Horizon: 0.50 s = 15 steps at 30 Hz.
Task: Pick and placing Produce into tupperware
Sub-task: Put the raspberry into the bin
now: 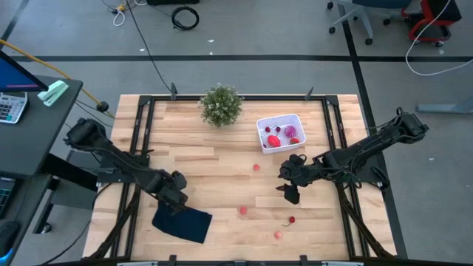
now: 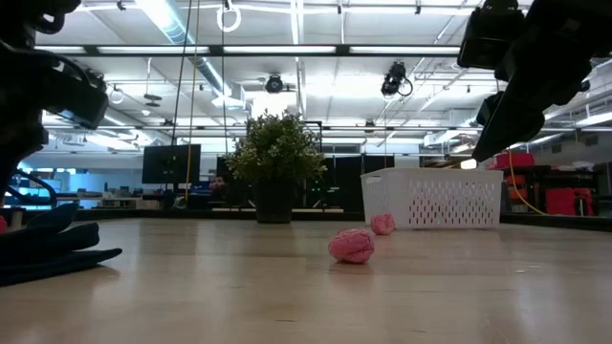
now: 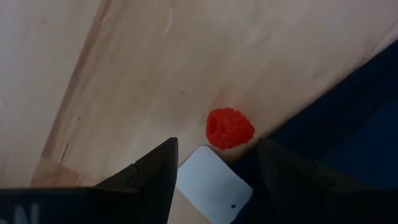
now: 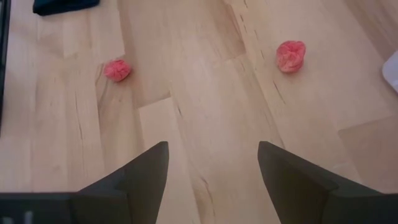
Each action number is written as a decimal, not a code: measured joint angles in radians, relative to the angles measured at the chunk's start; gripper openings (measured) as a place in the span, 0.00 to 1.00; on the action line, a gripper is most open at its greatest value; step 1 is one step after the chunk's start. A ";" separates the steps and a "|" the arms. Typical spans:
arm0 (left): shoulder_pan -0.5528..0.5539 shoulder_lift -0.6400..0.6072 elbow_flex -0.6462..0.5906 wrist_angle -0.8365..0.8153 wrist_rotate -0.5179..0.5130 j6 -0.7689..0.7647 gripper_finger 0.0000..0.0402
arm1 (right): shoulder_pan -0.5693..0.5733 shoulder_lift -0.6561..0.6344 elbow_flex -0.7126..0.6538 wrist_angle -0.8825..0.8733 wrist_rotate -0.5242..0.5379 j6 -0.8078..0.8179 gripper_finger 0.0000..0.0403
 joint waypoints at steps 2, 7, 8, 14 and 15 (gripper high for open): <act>0.000 0.012 0.000 0.004 -0.001 0.000 0.57 | 0.000 0.000 0.000 0.000 0.000 0.002 0.64; 0.000 0.044 0.000 0.005 -0.010 0.000 0.57 | 0.000 0.000 0.000 0.001 0.000 0.003 0.64; 0.000 0.050 0.000 0.005 -0.010 0.000 0.56 | 0.000 0.000 0.000 0.001 0.000 0.003 0.64; 0.000 0.088 0.001 0.056 -0.021 0.003 0.56 | 0.000 0.000 0.000 0.001 0.000 0.003 0.64; 0.000 0.091 0.001 0.056 -0.022 0.007 0.56 | 0.000 0.000 0.000 0.001 0.000 0.004 0.64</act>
